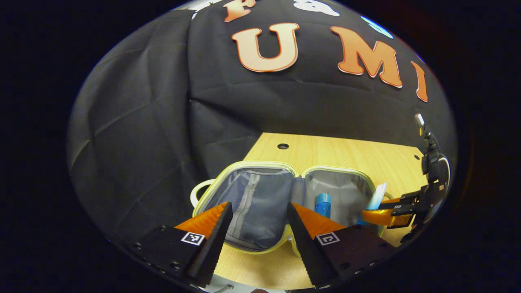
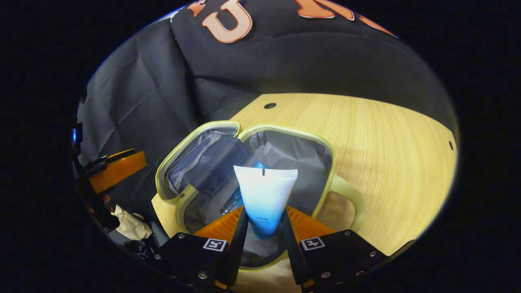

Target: First open the suitcase, pack the skin care products into it, and then close the suitcase.

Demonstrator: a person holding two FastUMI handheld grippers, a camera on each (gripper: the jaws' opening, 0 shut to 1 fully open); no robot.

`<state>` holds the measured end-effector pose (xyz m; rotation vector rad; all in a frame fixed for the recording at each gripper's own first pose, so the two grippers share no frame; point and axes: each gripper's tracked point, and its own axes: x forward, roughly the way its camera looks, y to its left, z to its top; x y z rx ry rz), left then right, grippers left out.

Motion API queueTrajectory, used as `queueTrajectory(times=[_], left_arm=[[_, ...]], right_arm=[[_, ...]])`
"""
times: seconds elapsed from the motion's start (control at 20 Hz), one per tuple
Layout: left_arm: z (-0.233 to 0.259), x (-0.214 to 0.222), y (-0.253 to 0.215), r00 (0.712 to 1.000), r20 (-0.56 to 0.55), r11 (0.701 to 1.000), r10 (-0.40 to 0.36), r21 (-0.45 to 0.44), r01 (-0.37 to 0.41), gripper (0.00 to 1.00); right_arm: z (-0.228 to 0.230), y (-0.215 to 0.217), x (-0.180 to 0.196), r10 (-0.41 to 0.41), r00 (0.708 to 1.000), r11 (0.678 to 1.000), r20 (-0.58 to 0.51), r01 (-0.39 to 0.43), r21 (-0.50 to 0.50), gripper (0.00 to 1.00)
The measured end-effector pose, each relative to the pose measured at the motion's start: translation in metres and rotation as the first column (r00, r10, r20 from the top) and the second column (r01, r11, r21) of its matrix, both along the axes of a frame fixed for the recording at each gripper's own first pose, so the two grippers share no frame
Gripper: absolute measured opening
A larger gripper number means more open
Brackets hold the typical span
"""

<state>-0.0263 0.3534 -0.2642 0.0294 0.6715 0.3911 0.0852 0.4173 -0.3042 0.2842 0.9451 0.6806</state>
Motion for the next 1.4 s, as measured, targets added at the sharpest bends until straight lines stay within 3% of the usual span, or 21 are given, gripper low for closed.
queueTrajectory(times=[0.3, 0.7, 0.95, 1.0, 1.05, 1.1, 1.25, 1.4], left_arm=[[0.013, -0.035, 0.012, 0.997, 0.002, 0.997, 0.072, 0.040, -0.072, 0.84], [0.004, -0.062, 0.036, 0.983, -0.019, 0.983, 0.182, 0.008, -0.182, 0.84], [-0.002, -0.055, 0.063, 0.978, -0.014, 0.978, 0.207, -0.023, -0.208, 0.84], [-0.004, -0.051, 0.071, 0.977, -0.011, 0.977, 0.212, -0.029, -0.212, 0.83], [-0.004, -0.049, 0.076, 0.976, -0.009, 0.975, 0.216, -0.042, -0.216, 0.84], [-0.005, -0.046, 0.082, 0.975, -0.004, 0.973, 0.223, -0.056, -0.223, 0.84], [-0.017, -0.033, 0.111, 0.970, -0.003, 0.964, 0.245, -0.105, -0.244, 0.84], [-0.037, -0.017, 0.141, 0.963, -0.016, 0.947, 0.269, -0.178, -0.267, 0.86]], right_arm=[[-0.014, 0.020, 0.007, -0.012, 0.999, 1.000, -0.044, 0.011, -0.012, 0.52], [-0.012, 0.020, 0.011, -0.059, 0.992, 0.998, -0.109, 0.059, 0.001, 0.54], [0.011, -0.010, 0.028, -0.139, 0.988, 0.990, -0.065, 0.140, 0.026, 0.66], [0.019, -0.020, 0.032, -0.162, 0.986, 0.986, -0.044, 0.163, 0.034, 0.63], [0.028, -0.029, 0.037, -0.185, 0.983, 0.982, -0.012, 0.185, 0.040, 0.74], [0.038, -0.040, 0.043, -0.206, 0.978, 0.978, 0.021, 0.205, 0.045, 0.76], [0.068, -0.073, 0.051, -0.279, 0.956, 0.960, 0.090, 0.275, 0.053, 0.85], [0.096, -0.105, 0.063, -0.338, 0.925, 0.941, 0.173, 0.335, 0.043, 0.87]])
